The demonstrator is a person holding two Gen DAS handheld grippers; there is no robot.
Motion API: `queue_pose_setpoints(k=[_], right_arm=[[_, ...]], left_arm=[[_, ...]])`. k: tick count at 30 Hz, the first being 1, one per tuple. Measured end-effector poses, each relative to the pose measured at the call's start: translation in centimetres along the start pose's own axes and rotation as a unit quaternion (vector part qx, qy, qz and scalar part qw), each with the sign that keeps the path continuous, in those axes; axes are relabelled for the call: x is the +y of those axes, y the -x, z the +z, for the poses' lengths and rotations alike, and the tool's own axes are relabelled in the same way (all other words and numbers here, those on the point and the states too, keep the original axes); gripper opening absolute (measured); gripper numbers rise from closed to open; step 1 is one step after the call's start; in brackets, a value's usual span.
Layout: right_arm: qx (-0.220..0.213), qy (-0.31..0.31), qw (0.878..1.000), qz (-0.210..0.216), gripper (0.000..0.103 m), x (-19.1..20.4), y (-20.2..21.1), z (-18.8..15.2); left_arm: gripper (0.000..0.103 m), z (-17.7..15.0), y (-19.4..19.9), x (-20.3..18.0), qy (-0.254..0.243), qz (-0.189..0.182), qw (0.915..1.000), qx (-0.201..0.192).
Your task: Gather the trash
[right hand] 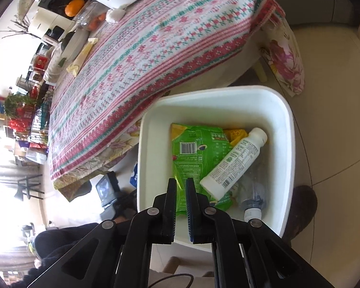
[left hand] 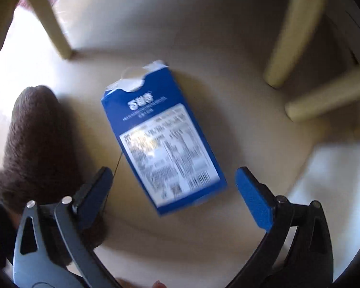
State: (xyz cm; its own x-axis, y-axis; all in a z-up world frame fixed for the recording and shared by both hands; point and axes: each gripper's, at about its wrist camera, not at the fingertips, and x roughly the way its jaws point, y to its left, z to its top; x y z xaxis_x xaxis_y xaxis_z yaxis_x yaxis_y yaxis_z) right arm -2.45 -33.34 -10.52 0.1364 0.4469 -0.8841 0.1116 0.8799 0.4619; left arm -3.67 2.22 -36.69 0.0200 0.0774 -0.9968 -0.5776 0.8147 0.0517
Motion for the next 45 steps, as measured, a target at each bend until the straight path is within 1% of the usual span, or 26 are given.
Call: queue_pose_setpoints(k=[2,3,5,6,7,8,9,10,11,13,15,16,17,19,20,23,25,27,29,31,33,36,40,41,43,45], right_arm=[[0.006,-0.012,1.000,0.000,0.012,-0.7,-0.3,-0.1],[0.008,-0.018,1.000,0.000,0.014,-1.1,-0.4,-0.1],[0.008,-0.027,1.000,-0.004,0.021,-1.8,-0.5,0.0],[0.009,-0.030,1.000,-0.005,0.027,-1.9,-0.6,0.0],[0.010,-0.032,0.999,-0.006,0.030,-2.1,-0.7,0.0],[0.011,-0.031,0.999,-0.006,0.030,-2.2,-0.7,0.1],[0.014,-0.029,0.999,-0.007,0.031,-2.2,-0.9,0.2],[0.015,-0.026,1.000,-0.009,0.031,-2.1,-1.0,0.2],[0.016,-0.024,1.000,-0.011,0.032,-2.0,-1.1,0.2],[0.020,-0.016,1.000,-0.014,0.032,-1.6,-1.4,0.2],[0.023,-0.012,1.000,-0.013,0.033,-1.3,-1.5,0.2],[0.024,-0.010,1.000,-0.012,0.034,-1.1,-1.6,0.2],[0.024,-0.009,1.000,-0.012,0.035,-1.0,-1.6,0.1],[0.023,-0.006,1.000,-0.013,0.035,-0.9,-1.5,0.2],[0.023,-0.006,1.000,-0.013,0.036,-0.8,-1.5,0.2],[0.017,-0.005,1.000,-0.011,0.036,-0.5,-1.2,0.2],[0.011,0.000,1.000,-0.009,0.036,-0.1,-0.8,0.3],[0.006,0.006,1.000,-0.007,0.036,0.2,-0.4,0.4],[0.002,0.009,1.000,-0.005,0.036,0.5,0.0,0.3],[-0.002,0.011,1.000,-0.004,0.036,0.7,0.3,0.3],[-0.006,0.013,1.000,-0.003,0.036,0.9,0.6,0.3],[-0.014,0.019,1.000,-0.005,0.036,1.3,1.1,0.2],[-0.024,0.026,0.999,-0.008,0.036,1.8,1.6,-0.2],[-0.027,0.027,0.999,-0.007,0.036,1.9,1.8,-0.3],[-0.032,0.027,0.999,-0.006,0.036,2.1,2.1,-0.4],[-0.039,0.026,0.999,-0.006,0.039,2.1,2.5,-0.4]], left_arm=[[0.102,0.3,-1.5,0.4,0.027,0.026,0.9993,-0.002],[0.102,0.5,-2.0,0.7,0.038,0.034,0.9987,0.001],[0.102,0.8,-3.0,1.2,0.060,0.036,0.9975,0.009],[0.103,0.9,-3.5,1.3,0.064,0.035,0.9972,0.013],[0.103,1.1,-3.6,1.4,0.070,0.027,0.9972,0.004],[0.103,1.2,-3.6,1.4,0.069,0.026,0.9972,-0.004],[0.103,1.4,-3.7,1.1,0.060,0.034,0.9976,0.000],[0.103,1.5,-4.2,0.9,0.052,0.046,0.9975,0.009],[0.103,1.5,-4.8,0.9,0.052,0.050,0.9971,0.025],[0.103,1.2,-6.0,1.7,0.072,0.046,0.9946,0.059],[0.103,0.8,-6.1,2.9,0.103,0.030,0.9926,0.057],[0.103,0.7,-6.2,3.2,0.103,0.025,0.9927,0.057],[0.101,0.7,-6.1,3.3,0.097,0.025,0.9933,0.058],[0.095,0.8,-5.7,3.6,0.090,0.011,0.9943,0.055],[0.095,0.5,-5.3,3.8,0.090,0.012,0.9944,0.054],[0.094,0.0,-3.7,3.9,0.098,-0.017,0.9937,0.051],[0.094,-0.3,-2.7,4.1,0.089,-0.031,0.9945,0.046],[0.094,-0.7,-0.8,3.6,0.068,-0.045,0.9960,0.036],[0.094,-1.6,1.6,3.0,0.033,-0.058,0.9974,0.025],[0.094,-2.6,3.7,3.0,0.009,-0.074,0.9970,0.022],[0.094,-3.6,5.9,3.2,0.002,-0.092,0.9954,0.027],[0.094,-4.6,8.8,4.6,0.020,-0.127,0.9905,0.047],[0.094,-6.4,12.4,5.8,0.008,-0.163,0.9849,0.057],[0.094,-6.5,13.4,5.9,0.003,-0.171,0.9837,0.054],[0.094,-7.3,15.8,6.4,-0.016,-0.186,0.9817,0.036],[0.094,-7.5,18.3,6.2,-0.050,-0.192,0.9801,-0.004]])
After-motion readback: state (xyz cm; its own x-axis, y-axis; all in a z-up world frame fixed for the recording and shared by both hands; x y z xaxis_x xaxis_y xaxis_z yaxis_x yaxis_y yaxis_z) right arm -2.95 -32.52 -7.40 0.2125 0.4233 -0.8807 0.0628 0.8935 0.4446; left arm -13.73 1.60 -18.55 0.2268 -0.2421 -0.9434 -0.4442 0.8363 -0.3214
